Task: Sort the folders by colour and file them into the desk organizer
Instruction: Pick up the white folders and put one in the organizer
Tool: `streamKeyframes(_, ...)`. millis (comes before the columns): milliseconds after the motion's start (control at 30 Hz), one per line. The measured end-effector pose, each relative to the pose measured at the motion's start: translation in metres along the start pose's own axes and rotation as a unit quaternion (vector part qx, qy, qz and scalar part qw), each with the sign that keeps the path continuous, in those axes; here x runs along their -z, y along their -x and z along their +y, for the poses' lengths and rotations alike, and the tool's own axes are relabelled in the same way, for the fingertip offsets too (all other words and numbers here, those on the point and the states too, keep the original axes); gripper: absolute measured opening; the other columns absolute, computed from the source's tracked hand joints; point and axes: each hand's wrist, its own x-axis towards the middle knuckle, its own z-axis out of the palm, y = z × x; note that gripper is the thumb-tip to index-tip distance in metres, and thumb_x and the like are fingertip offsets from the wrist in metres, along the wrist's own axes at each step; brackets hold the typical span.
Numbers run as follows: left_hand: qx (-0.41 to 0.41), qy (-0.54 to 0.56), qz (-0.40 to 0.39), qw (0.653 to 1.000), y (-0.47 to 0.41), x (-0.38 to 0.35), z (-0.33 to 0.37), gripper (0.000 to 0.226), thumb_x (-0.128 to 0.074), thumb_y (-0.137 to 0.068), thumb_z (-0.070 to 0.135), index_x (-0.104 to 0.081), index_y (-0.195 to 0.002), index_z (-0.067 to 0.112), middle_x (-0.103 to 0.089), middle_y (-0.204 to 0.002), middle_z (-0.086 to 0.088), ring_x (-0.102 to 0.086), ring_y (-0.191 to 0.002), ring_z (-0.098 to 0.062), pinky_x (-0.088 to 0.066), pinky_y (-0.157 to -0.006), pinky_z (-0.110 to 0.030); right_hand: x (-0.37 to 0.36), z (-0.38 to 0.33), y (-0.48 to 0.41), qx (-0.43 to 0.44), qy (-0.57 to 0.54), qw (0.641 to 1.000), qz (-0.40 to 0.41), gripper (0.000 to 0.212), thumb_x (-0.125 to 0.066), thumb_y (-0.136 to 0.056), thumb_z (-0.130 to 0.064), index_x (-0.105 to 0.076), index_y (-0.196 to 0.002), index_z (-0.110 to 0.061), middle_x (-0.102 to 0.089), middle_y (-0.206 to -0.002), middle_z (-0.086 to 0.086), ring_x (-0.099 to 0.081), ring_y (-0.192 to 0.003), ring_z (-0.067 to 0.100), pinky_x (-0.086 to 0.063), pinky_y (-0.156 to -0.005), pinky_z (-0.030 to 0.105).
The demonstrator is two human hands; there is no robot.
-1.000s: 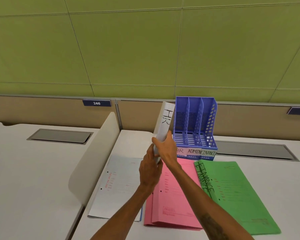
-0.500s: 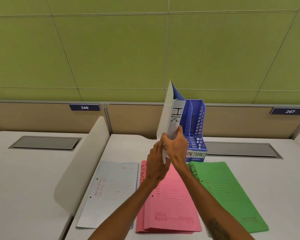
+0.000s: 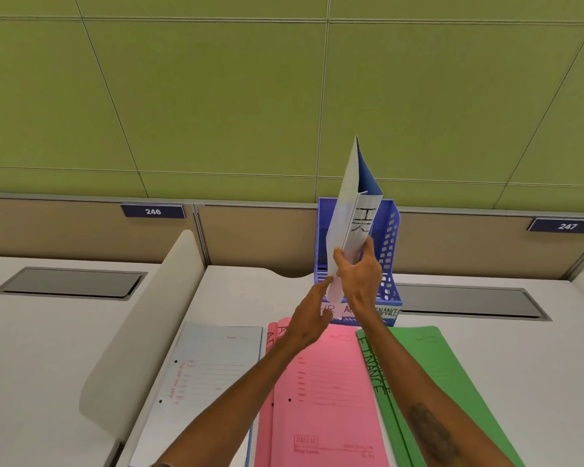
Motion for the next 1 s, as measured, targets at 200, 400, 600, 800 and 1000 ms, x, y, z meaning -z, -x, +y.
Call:
streamKeyframes(200,0.04,0.009,-0.025,0.999,-0.024,0.006,-0.013,0.067,-0.065,-0.093,0.03,-0.029,-0.149,0.036,-0.047,-0.148,0.002,-0.059,-0.123,-0.02,-0.053,-0.08,-0.021,-0.019,0.013,-0.024,-0.009,0.002,1.0,-0.012,0.057,-0.067,-0.088,-0.045,-0.041,-0.135,-0.026,-0.058,-0.135,0.001,-0.064,-0.111,0.021,-0.059,-0.079,0.037)
streamKeyframes(400,0.073,-0.038,-0.044,0.996,-0.034,0.009,-0.033,0.067,-0.059,-0.096,0.031,-0.024,-0.152,0.032,-0.037,-0.156,0.002,-0.047,-0.135,-0.023,-0.048,-0.102,-0.04,-0.037,0.026,-0.039,-0.019,0.017,0.999,-0.042,0.056,-0.065,-0.089,-0.046,-0.04,-0.135,-0.027,-0.058,-0.136,0.001,-0.068,-0.107,0.021,-0.062,-0.079,0.038)
streamKeyframes(600,0.098,-0.09,-0.071,0.989,-0.04,0.007,-0.053,0.065,-0.055,-0.097,0.033,-0.022,-0.153,0.028,-0.032,-0.159,0.003,-0.039,-0.142,-0.022,-0.04,-0.11,-0.04,-0.054,0.044,-0.041,-0.03,0.047,0.996,-0.068,0.061,-0.066,-0.091,-0.04,-0.041,-0.141,-0.017,-0.055,-0.139,0.006,-0.064,-0.114,0.025,-0.055,-0.084,0.034)
streamKeyframes(800,0.09,-0.115,-0.083,0.986,-0.044,0.002,-0.068,0.063,-0.053,-0.096,0.039,-0.026,-0.151,0.027,-0.035,-0.157,0.002,-0.041,-0.141,-0.021,-0.039,-0.11,-0.038,-0.065,0.062,-0.033,-0.054,0.094,0.99,-0.094,0.067,-0.065,-0.091,-0.042,-0.037,-0.146,-0.016,-0.055,-0.141,0.009,-0.062,-0.119,0.028,-0.056,-0.091,0.04)
streamKeyframes(1000,0.108,-0.148,-0.088,0.979,-0.045,0.001,-0.085,0.065,-0.052,-0.099,0.033,-0.021,-0.155,0.027,-0.024,-0.162,0.005,-0.028,-0.148,-0.02,-0.032,-0.117,-0.04,-0.074,0.078,-0.023,-0.096,0.097,0.983,-0.122,0.07,-0.065,-0.092,-0.038,-0.033,-0.149,-0.015,-0.052,-0.144,0.011,-0.058,-0.124,0.032,-0.052,-0.098,0.047)
